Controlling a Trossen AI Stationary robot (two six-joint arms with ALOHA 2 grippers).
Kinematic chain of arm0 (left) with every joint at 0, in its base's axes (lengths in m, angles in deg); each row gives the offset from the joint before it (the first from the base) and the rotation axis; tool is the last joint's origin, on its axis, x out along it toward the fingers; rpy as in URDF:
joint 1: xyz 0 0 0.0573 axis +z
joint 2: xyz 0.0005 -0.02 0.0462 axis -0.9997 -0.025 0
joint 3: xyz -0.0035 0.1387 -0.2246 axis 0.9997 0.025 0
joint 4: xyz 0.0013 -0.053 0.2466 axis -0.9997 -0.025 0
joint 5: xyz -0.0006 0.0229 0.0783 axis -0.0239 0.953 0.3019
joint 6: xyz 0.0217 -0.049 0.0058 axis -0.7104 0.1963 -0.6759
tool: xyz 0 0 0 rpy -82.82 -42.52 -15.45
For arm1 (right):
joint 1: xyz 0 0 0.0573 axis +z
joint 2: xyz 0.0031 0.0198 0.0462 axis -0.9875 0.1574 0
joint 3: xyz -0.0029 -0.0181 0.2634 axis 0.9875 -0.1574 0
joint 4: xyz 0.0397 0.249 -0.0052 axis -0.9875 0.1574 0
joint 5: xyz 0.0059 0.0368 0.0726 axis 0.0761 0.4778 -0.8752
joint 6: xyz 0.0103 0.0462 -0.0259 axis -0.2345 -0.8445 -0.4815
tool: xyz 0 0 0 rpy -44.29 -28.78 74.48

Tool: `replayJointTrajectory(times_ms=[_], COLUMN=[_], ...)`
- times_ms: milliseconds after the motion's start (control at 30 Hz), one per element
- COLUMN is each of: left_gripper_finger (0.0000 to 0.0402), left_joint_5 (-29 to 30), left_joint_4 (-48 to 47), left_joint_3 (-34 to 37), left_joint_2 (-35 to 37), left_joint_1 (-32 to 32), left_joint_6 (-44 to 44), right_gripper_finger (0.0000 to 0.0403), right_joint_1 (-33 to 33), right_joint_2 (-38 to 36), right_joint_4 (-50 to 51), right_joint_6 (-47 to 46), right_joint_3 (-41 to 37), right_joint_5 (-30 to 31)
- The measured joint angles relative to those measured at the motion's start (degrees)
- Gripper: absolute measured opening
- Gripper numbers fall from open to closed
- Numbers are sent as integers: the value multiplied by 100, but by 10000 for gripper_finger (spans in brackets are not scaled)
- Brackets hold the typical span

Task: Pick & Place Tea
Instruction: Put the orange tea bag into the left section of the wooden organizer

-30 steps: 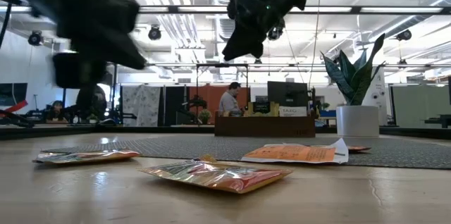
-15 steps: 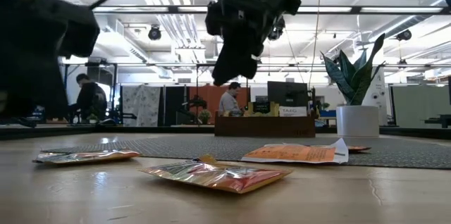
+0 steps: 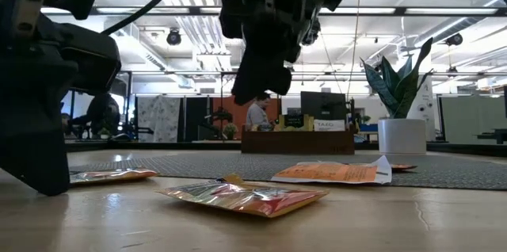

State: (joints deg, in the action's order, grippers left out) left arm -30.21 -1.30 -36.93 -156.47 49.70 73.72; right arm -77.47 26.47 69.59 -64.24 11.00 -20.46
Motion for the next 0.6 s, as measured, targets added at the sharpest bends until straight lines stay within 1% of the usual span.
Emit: replayJointTrajectory(times_ms=[133, 333, 400, 600], left_gripper_finger=[0, 0, 0, 0], left_joint_5=[-23, -3, 69, 269], left_joint_4=[-95, -531, -656, -852], left_joint_3=[79, 75, 75, 81], left_joint_2=[110, 196, 205, 208], left_joint_1=[-12, -87, -104, -120], left_joint_6=[73, 376, 481, 654], right_gripper_finger=[83, 76, 75, 78], right_joint_1=[55, 128, 155, 194], right_joint_2=[-2, -2, -2, -1], right_joint_4=[-215, -299, -306, -376], right_joint_6=[-281, -479, -552, -579], right_joint_3=[0, 0, 0, 0], right_joint_5=[12, 40, 149, 167])
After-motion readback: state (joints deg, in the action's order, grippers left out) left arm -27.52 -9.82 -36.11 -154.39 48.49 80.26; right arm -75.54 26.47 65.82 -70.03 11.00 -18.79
